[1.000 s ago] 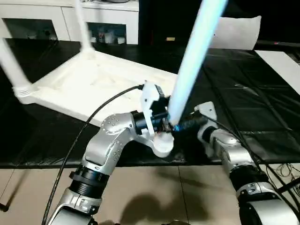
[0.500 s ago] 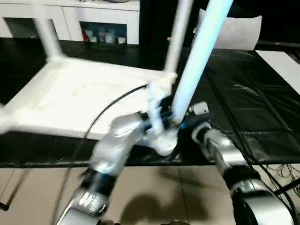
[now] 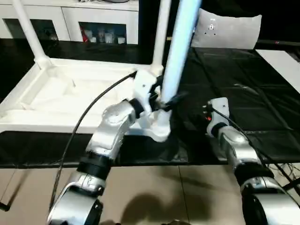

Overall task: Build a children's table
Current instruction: Rotate table base

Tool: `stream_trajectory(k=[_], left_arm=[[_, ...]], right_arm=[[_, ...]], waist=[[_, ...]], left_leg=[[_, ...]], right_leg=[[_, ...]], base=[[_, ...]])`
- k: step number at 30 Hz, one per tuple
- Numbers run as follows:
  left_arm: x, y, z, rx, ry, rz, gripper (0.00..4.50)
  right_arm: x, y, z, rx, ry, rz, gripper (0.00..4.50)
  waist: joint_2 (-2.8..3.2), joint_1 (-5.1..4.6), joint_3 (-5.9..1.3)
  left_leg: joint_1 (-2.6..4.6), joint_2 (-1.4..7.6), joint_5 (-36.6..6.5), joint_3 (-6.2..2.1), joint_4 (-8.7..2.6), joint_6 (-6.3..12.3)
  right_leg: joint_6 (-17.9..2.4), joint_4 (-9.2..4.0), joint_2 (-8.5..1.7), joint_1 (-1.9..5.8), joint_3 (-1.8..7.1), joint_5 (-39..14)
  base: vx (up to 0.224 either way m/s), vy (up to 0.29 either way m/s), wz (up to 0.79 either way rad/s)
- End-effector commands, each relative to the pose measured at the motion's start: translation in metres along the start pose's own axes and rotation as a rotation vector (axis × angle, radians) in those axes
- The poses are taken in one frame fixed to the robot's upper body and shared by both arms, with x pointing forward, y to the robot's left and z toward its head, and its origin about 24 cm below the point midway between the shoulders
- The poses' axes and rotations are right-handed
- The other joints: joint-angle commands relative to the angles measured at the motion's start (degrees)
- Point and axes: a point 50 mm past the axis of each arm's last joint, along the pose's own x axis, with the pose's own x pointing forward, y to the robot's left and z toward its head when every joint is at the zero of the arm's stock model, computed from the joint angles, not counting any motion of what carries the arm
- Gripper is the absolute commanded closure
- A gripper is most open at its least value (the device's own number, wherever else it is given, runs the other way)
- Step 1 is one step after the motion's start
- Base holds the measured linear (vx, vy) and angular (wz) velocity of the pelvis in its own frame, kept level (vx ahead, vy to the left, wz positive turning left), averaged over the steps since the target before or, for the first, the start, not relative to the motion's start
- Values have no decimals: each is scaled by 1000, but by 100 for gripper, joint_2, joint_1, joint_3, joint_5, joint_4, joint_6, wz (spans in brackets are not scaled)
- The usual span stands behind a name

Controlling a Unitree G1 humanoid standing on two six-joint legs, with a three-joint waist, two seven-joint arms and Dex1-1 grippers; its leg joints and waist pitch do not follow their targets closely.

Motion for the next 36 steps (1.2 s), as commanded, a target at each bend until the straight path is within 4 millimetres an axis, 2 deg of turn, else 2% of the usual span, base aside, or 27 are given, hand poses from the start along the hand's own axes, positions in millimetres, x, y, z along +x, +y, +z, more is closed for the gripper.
stream_trajectory(k=[1,3,5,8,9,10,12,13,14,16,19,20,21,23,24,25,26,27,28,29,30,31,32,33,34,35,36], left_arm=[[-3,-9,3,-23,-11,-88,11],[-16,-17,-7,-46,41,-114,11],[-32,-15,-12,-37,71,-41,11],[-54,-8,-5,-16,21,111,11],[-62,-4,-1,-19,13,175,11],[-68,-1,0,-20,13,225,11],[-81,2,2,2,37,327,11],[-81,2,2,2,37,327,11],[-94,5,2,22,52,442,11],[-108,7,0,46,86,581,11],[-114,6,1,91,105,630,11],[-120,1,2,75,71,715,11],[-123,-1,2,47,56,753,11],[-126,-3,-4,17,69,796,11],[-127,-4,-8,7,78,805,11],[-127,-5,-10,3,88,815,11],[-127,-6,-11,2,92,816,11],[-126,-6,-11,4,96,817,11],[-126,-6,-11,9,98,818,11],[-125,-6,-11,12,98,818,11],[-125,-5,-11,16,98,819,11],[-124,-5,-10,16,94,822,11],[-124,-4,-9,21,96,823,11],[-122,-3,-9,28,100,814,11],[-121,-3,-9,35,106,808,11],[-120,-3,-9,44,109,802,11],[-119,-3,-9,43,109,796,11]], right_arm=[[-3,-1,11,-1,-56,32,0],[-10,3,11,2,-74,76,0],[-20,9,9,1,-88,92,0],[-32,15,7,13,-90,99,0],[-35,16,6,0,-77,94,0],[-37,17,5,-8,-70,87,0],[-42,16,5,-3,-59,46,0],[-42,16,5,-3,-59,46,0],[-49,19,6,12,-54,4,0],[-58,26,6,4,-34,-48,0],[-65,30,5,3,-5,-77,0],[-73,46,6,14,-36,1,0],[-75,53,6,16,-56,21,0],[-75,59,4,30,-63,26,0],[-73,61,4,33,-68,41,0],[-72,63,6,34,-73,58,0],[-72,66,8,33,-87,80,0],[-72,67,10,28,-97,94,0],[-71,68,11,21,-99,93,0],[-71,68,12,17,-99,91,0],[-71,68,12,13,-97,87,0],[-71,67,12,23,-98,75,0],[-71,67,12,34,-97,65,0],[-71,67,13,35,-99,64,0],[-71,67,13,34,-100,65,0],[-70,67,13,31,-100,67,0],[-70,67,13,29,-102,64,0]], waist=[[18,81,-442],[14,94,-414],[9,107,-384],[17,114,-335],[11,102,-324],[3,80,-311],[-38,67,-302],[-23,62,-290],[-35,55,-277],[-52,47,-253],[-59,40,-277],[-57,50,-280],[-41,75,-278],[-37,47,-221],[-32,2,-155],[-31,-14,-150],[-21,-67,-105],[6,-139,-48],[43,-182,-59],[39,-215,-48],[42,-258,-90],[34,-257,-114],[15,-218,-161],[29,-163,-213],[17,-139,-265],[35,-129,-284],[23,-159,-334]], left_leg=[[41,486,-351,-283,-379,454],[33,495,-346,-268,-393,525],[40,494,-483,-273,-413,498],[81,514,-869,-282,-463,281],[57,530,-955,-303,-484,200],[70,505,-1081,-297,-487,136],[58,476,-1131,-299,-483,100],[59,471,-1150,-305,-492,91],[68,460,-1190,-301,-489,81],[62,490,-1257,-328,-526,29],[76,465,-1280,-341,-527,5],[76,461,-1268,-340,-530,15],[96,507,-1499,-354,-551,-29],[216,487,-2225,-353,-596,-98],[357,440,-2870,-365,-593,-133],[435,416,-3075,-367,-558,-142],[584,394,-3391,-373,-524,-135],[692,452,-3803,-420,-564,-163],[709,531,-4095,-492,-651,-244],[694,554,-4221,-511,-700,-282],[656,559,-4236,-537,-748,-331],[607,533,-4075,-527,-749,-320],[526,428,-3511,-431,-701,-230],[386,372,-2727,-372,-674,-60],[314,370,-2090,-349,-657,80],[336,383,-1859,-345,-660,122],[395,402,-1426,-346,-663,239]], right_leg=[[-1313,-369,-675,348,481,-265],[-1323,-368,-650,318,485,-137],[-1250,-410,-644,311,483,-411],[-1030,-508,-642,280,484,-1098],[-935,-530,-651,302,482,-1315],[-866,-574,-635,273,476,-1578],[-720,-610,-633,272,479,-1891],[-633,-623,-615,251,477,-2016],[-576,-644,-614,233,479,-2135],[-364,-658,-595,223,490,-2292],[-213,-676,-587,202,483,-2350],[-186,-682,-595,198,482,-2304],[-166,-681,-626,235,481,-2362],[-87,-787,-602,210,424,-3086],[61,-925,-570,182,333,-3930],[136,-994,-561,186,281,-4230],[257,-1130,-509,197,140,-4505],[278,-1163,-452,208,-6,-4380],[222,-1079,-452,302,-18,-4039],[164,-1031,-458,331,-11,-3877],[-7,-933,-508,422,52,-3481],[-94,-926,-558,475,109,-3369],[-295,-964,-654,538,234,-3301],[-481,-952,-690,676,329,-3095],[-620,-908,-649,753,330,-2715],[-694,-866,-612,749,310,-2441],[-894,-726,-516,730,265,-1660]], base=[[0,0,0],[0,0,0],[0,0,0],[0,0,0],[0,0,0],[0,0,0],[0,0,0],[0,0,0],[0,0,0],[0,0,0],[0,0,0],[0,0,0],[0,0,0],[0,0,0],[0,0,0],[0,0,0],[0,0,0],[54,37,-3],[54,37,-3],[64,34,-3],[78,18,-3],[78,18,-3],[110,0,0],[112,-3,2],[112,-3,2],[111,4,2],[139,8,3]])
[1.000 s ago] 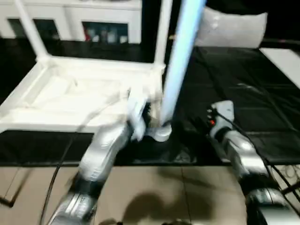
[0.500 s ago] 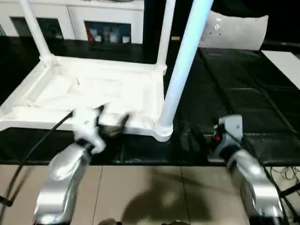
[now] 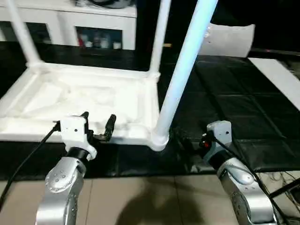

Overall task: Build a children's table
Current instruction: Rotate table base

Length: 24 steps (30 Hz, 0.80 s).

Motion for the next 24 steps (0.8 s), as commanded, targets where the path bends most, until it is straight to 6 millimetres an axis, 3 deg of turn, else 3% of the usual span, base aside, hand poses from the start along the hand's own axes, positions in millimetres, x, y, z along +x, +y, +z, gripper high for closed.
stream_trajectory(k=[1,2,3,4,5,6,7,8,9,10,11,12,13,14,15,16,17,18,19,20,21,22,23,24], left_arm=[[2,-2,0,10,9,-9,11],[2,-2,0,9,9,-9,11],[2,-3,-1,9,10,-10,11],[3,-3,-1,10,10,-11,11],[3,-3,-1,11,9,-12,11],[3,-3,-1,11,8,-13,11],[3,-4,-1,12,8,-14,11],[4,-4,-1,14,8,-15,11],[3,-4,-1,17,10,-18,11],[3,-4,-1,17,11,-19,11],[3,-4,-1,11,9,-28,11],[3,-5,-1,-8,0,-44,11],[3,-5,-1,-8,0,-44,11],[3,-5,-1,3,6,-72,11],[4,-3,-1,21,7,-120,11],[4,-2,0,24,5,-132,11],[5,0,1,23,-2,-158,11],[9,6,1,38,27,-199,11],[9,7,1,40,31,-203,11],[10,9,1,45,42,-213,11],[12,10,2,63,59,-277,11],[14,9,3,91,73,-357,11],[16,9,4,120,94,-432,11],[17,9,4,129,103,-456,11]], right_arm=[[0,-2,7,-6,-25,-9,0],[0,-3,7,-5,-26,-13,0],[-1,-6,7,-11,-24,-25,0],[-1,-7,7,-17,-21,-32,0],[-1,-8,7,-23,-19,-33,0],[-1,-8,7,-27,-18,-32,0],[-1,-9,7,-36,-12,-31,0],[-1,-10,7,-47,-6,-31,0],[-1,-11,7,-61,1,-33,0],[-1,-12,7,-66,3,-34,0],[-1,-14,7,-82,9,-45,0],[-1,-17,8,-89,10,-54,0],[-1,-17,8,-89,10,-54,0],[-1,-20,8,-97,11,-63,0],[-1,-24,10,-121,15,-72,0],[-1,-26,10,-129,16,-73,0],[-1,-28,12,-138,9,-68,0],[-1,-32,17,-105,-14,-51,0],[-1,-32,18,-100,-17,-49,0],[-1,-33,20,-89,-24,-43,0],[0,-34,22,-97,-24,-26,0],[0,-35,22,-122,-13,-6,0],[1,-36,23,-156,-9,18,0],[1,-37,23,-168,-11,29,0]], waist=[[81,5,-322],[95,5,-370],[63,12,-402],[46,72,-419],[34,97,-426],[2,152,-438],[8,178,-440],[43,169,-452],[101,59,-486],[125,-237,-584],[127,-239,-561],[37,-196,-453],[-49,-191,-473],[-382,-126,-480],[-409,77,-385],[-354,159,-400],[-412,125,-409],[-289,60,-364],[-218,3,-348],[-64,-23,-412],[-19,-95,-381],[-13,-87,-284],[-41,-104,-260],[-3,-107,-209]], left_leg=[[18,413,-837,-246,-520,397],[26,380,-288,-239,-459,627],[-22,277,183,-210,-366,888],[-60,162,428,-154,-278,1100],[-98,118,511,-148,-245,1170],[-257,22,671,-175,-167,1249],[-255,30,742,-195,-159,1260],[-127,58,1046,-258,-181,1326],[325,249,1748,-510,-195,1758],[1255,919,3325,-1276,-130,2714],[1440,1175,3995,-1435,-101,3090],[1017,971,4636,-1063,-56,3051],[756,557,4468,-750,49,2770],[150,-400,2778,-245,307,2075],[-124,-481,845,-320,604,1429],[-363,-166,768,-653,495,806],[-394,-191,1210,-665,344,515],[-319,-192,1716,-602,39,186],[-301,-225,1732,-557,-21,122],[-95,-105,1767,-536,-90,269],[-146,-34,1525,-539,-163,371],[-151,57,499,-507,-253,321],[-119,82,-106,-503,-284,271],[-71,126,-1160,-493,-348,115]], right_leg=[[-1101,-266,-498,181,398,-1079],[-1285,-135,-482,209,391,-329],[-1408,-52,-462,259,432,283],[-1571,-12,-474,323,527,785],[-1634,5,-463,373,569,1014],[-1646,32,-437,541,648,1451],[-1658,61,-419,549,660,1652],[-1588,182,-264,483,596,2029],[-1293,436,-56,116,425,2048],[-468,858,-194,-929,318,364],[38,933,-374,-1226,401,-524],[377,949,-533,-1364,576,-29],[212,687,-500,-1239,665,788],[221,173,-418,-577,962,1932],[-805,-182,-967,-195,1644,1105],[-1510,31,-1116,123,1626,2099],[-1406,174,-851,137,1419,3094],[-1138,223,-444,-46,1067,3890],[-1008,212,-267,-103,1008,3636],[-1108,248,-213,-238,945,2849],[-1219,211,-169,-232,899,1782],[-1191,44,-198,-281,858,312],[-1149,-2,-203,-301,859,-410],[-992,-103,-239,-352,847,-1593]], base=[[139,8,3],[155,5,2],[153,-7,10],[153,-7,10],[147,-14,15],[143,-7,19],[143,-7,19],[135,-6,25],[111,-26,15],[111,-26,15],[0,0,0],[-129,-26,1],[-129,-26,1],[-189,-6,20],[-39,-36,21],[-39,-36,21],[24,-60,-4],[0,0,0],[0,0,0],[-75,-27,9],[-116,-9,5],[-116,-9,5],[-122,7,5],[-114,5,9]])
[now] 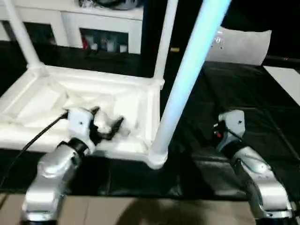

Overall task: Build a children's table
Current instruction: Rotate table base

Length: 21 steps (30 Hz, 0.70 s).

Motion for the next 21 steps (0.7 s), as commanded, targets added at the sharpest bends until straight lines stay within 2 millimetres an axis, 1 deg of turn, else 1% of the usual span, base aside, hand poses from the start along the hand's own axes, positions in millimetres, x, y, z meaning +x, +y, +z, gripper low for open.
stream_trajectory(k=[1,2,3,4,5,6,7,8,9,10,11,12,13,14,15,16,17,18,19,20,21], left_arm=[[6,-7,3,0,-3,-91,11],[7,-7,4,6,7,-120,11],[10,-6,4,38,49,-227,11],[11,-5,4,55,69,-267,11],[12,-5,4,70,101,-335,11],[13,-5,4,82,126,-408,11],[13,-5,4,90,143,-466,11],[13,-4,5,103,161,-516,11],[14,-3,5,126,185,-572,37],[16,-2,5,143,206,-615,37],[19,-1,6,168,229,-663,46],[21,0,6,187,246,-693,46],[23,1,5,200,262,-715,49],[26,2,5,213,281,-736,66],[28,3,4,227,297,-757,80],[29,4,4,236,310,-776,88],[32,5,3,246,325,-795,90],[35,5,2,257,340,-812,112],[36,6,1,262,348,-826,112],[38,6,0,267,361,-842,125],[39,7,0,269,369,-856,133]], right_arm=[[1,-2,1,-15,-3,18,0],[1,-2,1,-18,-3,38,0],[2,-1,1,-29,13,100,0],[3,0,1,-44,19,127,0],[2,2,1,-42,41,187,0],[2,5,0,-41,62,253,0],[1,7,0,-44,76,304,0],[0,7,-1,-58,86,344,0],[0,8,-1,-71,99,388,0],[-1,8,-2,-80,107,423,0],[-1,8,-2,-85,122,465,0],[-1,8,-3,-86,133,497,0],[0,9,-3,-92,138,521,0],[0,9,-4,-99,142,544,0],[1,9,-5,-97,153,567,0],[2,10,-6,-95,161,585,0],[6,9,-8,-95,168,603,0],[11,10,-10,-97,172,615,0],[13,10,-10,-100,173,623,0],[18,9,-11,-99,174,626,0],[21,9,-11,-99,175,630,0]], waist=[[113,-45,-148],[108,-62,-138],[105,-48,-145],[135,-44,-153],[130,-48,-149],[141,-47,-160],[161,-42,-165],[149,-33,-160],[151,-29,-159],[149,-28,-180],[156,-22,-178],[166,-26,-196],[161,-22,-196],[151,-16,-216],[149,-8,-229],[158,-10,-238],[155,-12,-242],[176,-30,-263],[182,-37,-294],[178,-32,-318],[181,-25,-357]], left_leg=[[-42,233,-1350,60,-630,356],[-63,240,-1664,66,-643,226],[-69,228,-1722,70,-643,180],[-90,228,-1694,59,-655,164],[-112,225,-1685,55,-662,173],[-151,220,-1575,44,-668,185],[-156,230,-1497,43,-668,182],[-139,226,-1428,62,-652,215],[-139,226,-1349,80,-644,222],[-165,232,-1202,81,-642,223],[-165,232,-1145,85,-643,227],[-159,236,-1048,95,-634,234],[-162,236,-1002,101,-635,248],[-170,237,-912,117,-630,249],[-176,237,-902,129,-636,254],[-182,247,-820,136,-637,237],[-195,245,-766,135,-639,244],[-191,242,-675,145,-627,242],[-196,237,-494,154,-608,254],[-200,233,-337,157,-595,258],[-220,233,40,169,-560,293]], right_leg=[[-1026,-437,-252,203,121,-2326],[-853,-499,-267,197,110,-2795],[-692,-529,-282,172,122,-3095],[-602,-532,-285,164,127,-3150],[-561,-533,-281,167,125,-3171],[-513,-529,-291,206,128,-3147],[-526,-516,-306,207,137,-3076],[-542,-531,-303,184,145,-3094],[-581,-542,-306,175,156,-3130],[-624,-523,-316,201,157,-3047],[-652,-524,-314,194,155,-3004],[-730,-506,-311,198,152,-2846],[-765,-510,-305,199,149,-2765],[-856,-484,-309,225,152,-2544],[-920,-465,-300,232,148,-2422],[-1014,-445,-302,238,151,-2223],[-1055,-439,-300,249,146,-2132],[-1151,-415,-291,248,139,-1915],[-1261,-387,-292,260,136,-1608],[-1323,-362,-298,280,135,-1381],[-1480,-297,-305,303,140,-827]], base=[[-114,5,9],[-103,-7,5],[-88,-17,2],[-88,-17,2],[-74,-19,-2],[-57,-23,-3],[-57,-23,-3],[0,0,0],[0,0,0],[0,0,0],[0,0,0],[0,0,0],[0,0,0],[0,0,0],[0,0,0],[0,0,0],[0,0,0],[0,0,0],[0,0,0],[0,0,0],[0,0,0]])
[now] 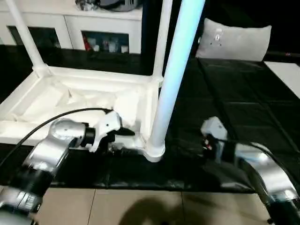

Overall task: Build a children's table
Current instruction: Rotate table base, then rotate leg to tighten

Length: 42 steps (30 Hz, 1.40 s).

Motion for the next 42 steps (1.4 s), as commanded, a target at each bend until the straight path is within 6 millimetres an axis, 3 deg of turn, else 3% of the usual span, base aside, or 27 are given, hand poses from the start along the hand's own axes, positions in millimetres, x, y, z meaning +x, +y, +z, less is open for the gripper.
stream_trajectory(k=[1,3,6,7,12,17,24,29,31,34,38,40,42], left_arm=[[2,1,-1,19,31,-42,137],[3,4,-2,28,40,-65,151],[5,9,-2,34,41,-84,184],[5,9,-2,35,42,-87,199],[5,11,-5,35,58,-116,232],[6,15,-7,43,63,-120,273],[8,18,-11,54,89,-123,334],[8,19,-16,64,118,-130,365],[9,20,-16,62,116,-134,379],[9,20,-17,54,113,-142,405],[9,21,-22,44,141,-131,436],[9,22,-23,26,130,-119,446],[11,23,-20,-1,84,-98,446]], right_arm=[[3,-4,-1,-11,17,12,0],[7,-9,0,-9,16,24,0],[9,-21,1,-2,22,34,0],[9,-22,1,-1,22,35,0],[6,-32,-3,9,24,45,0],[-6,-47,-19,33,39,56,0],[-31,-59,-44,52,87,-56,0],[-38,-62,-50,54,92,-75,0],[-34,-63,-51,63,82,-111,0],[-30,-71,-43,89,4,-209,0],[-33,-88,-31,116,-101,-442,0],[-44,-98,-19,130,-228,-566,0],[-60,-107,-8,147,-365,-635,0]], waist=[[70,7,-431],[69,10,-442],[63,28,-448],[69,18,-434],[65,22,-417],[58,26,-426],[45,51,-437],[47,77,-417],[54,75,-400],[79,82,-399],[96,101,-402],[85,108,-419],[69,123,-428]], left_leg=[[-166,110,218,86,-450,407],[-175,86,501,100,-432,525],[-188,110,557,106,-424,606],[-183,117,427,117,-432,607],[-189,135,147,129,-446,492],[-196,142,15,142,-432,461],[-213,145,185,159,-415,592],[-224,173,-94,177,-418,564],[-220,176,-349,200,-430,451],[-205,206,-526,240,-444,341],[-192,217,-467,261,-457,300],[-199,209,-429,267,-455,251],[-214,206,-367,285,-450,316]], right_leg=[[-1544,-262,-300,413,178,-349],[-1690,-228,-287,426,161,88],[-1808,-225,-312,440,154,164],[-1840,-240,-313,414,144,11],[-1806,-267,-319,425,151,-333],[-1851,-288,-336,427,146,-479],[-1974,-262,-324,441,133,-220],[-1850,-303,-321,434,107,-712],[-1741,-352,-314,417,96,-1175],[-1633,-374,-313,379,86,-1481],[-1627,-370,-309,347,63,-1322],[-1606,-355,-314,374,56,-1217],[-1656,-338,-305,400,54,-1023]], base=[[0,0,0],[0,0,0],[0,0,0],[0,0,0],[0,0,0],[0,0,0],[0,0,0],[0,0,0],[0,0,0],[0,0,0],[0,0,0],[0,0,0],[0,0,0]])
